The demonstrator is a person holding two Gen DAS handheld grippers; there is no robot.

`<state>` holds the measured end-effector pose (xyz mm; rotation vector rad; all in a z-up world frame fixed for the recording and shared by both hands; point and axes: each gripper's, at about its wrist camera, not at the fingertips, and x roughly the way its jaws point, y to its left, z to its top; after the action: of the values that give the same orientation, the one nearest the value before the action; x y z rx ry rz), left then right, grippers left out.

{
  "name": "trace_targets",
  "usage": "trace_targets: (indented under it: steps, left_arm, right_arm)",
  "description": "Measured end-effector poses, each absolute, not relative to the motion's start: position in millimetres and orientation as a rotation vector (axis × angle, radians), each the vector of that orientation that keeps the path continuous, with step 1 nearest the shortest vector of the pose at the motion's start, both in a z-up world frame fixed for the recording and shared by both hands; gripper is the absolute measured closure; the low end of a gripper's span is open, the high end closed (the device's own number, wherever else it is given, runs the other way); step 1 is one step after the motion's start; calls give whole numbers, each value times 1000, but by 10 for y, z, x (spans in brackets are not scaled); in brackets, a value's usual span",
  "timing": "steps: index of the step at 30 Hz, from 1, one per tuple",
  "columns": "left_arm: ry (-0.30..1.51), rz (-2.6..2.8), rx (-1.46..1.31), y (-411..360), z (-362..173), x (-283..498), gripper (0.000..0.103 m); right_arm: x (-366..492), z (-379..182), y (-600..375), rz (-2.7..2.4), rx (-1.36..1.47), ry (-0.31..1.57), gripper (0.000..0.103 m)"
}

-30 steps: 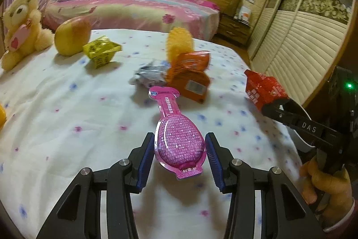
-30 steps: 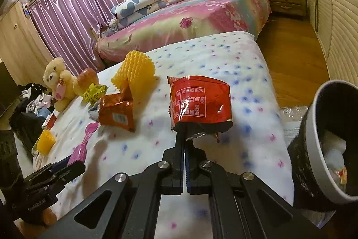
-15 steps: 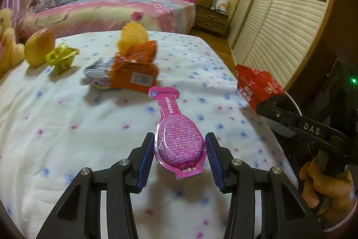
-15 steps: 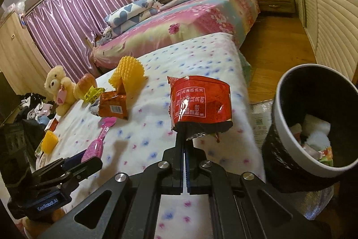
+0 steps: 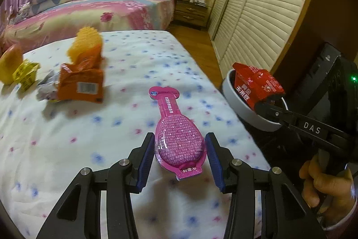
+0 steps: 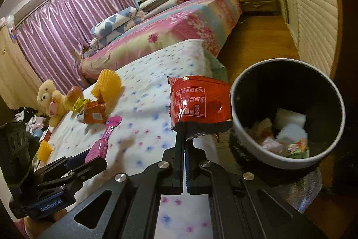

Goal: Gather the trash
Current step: 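Carry the pink hairbrush and red snack bag over the trash bin with both grippers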

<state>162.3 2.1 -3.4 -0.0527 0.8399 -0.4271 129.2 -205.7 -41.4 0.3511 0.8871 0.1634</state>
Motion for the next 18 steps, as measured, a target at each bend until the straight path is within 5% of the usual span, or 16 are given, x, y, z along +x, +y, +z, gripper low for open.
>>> trace_targets:
  steps: [18]
  left_arm:
    - [828,-536,45,-712,-107,1894,59]
  right_arm:
    - [1194,-457,-2698,39,400,878,103]
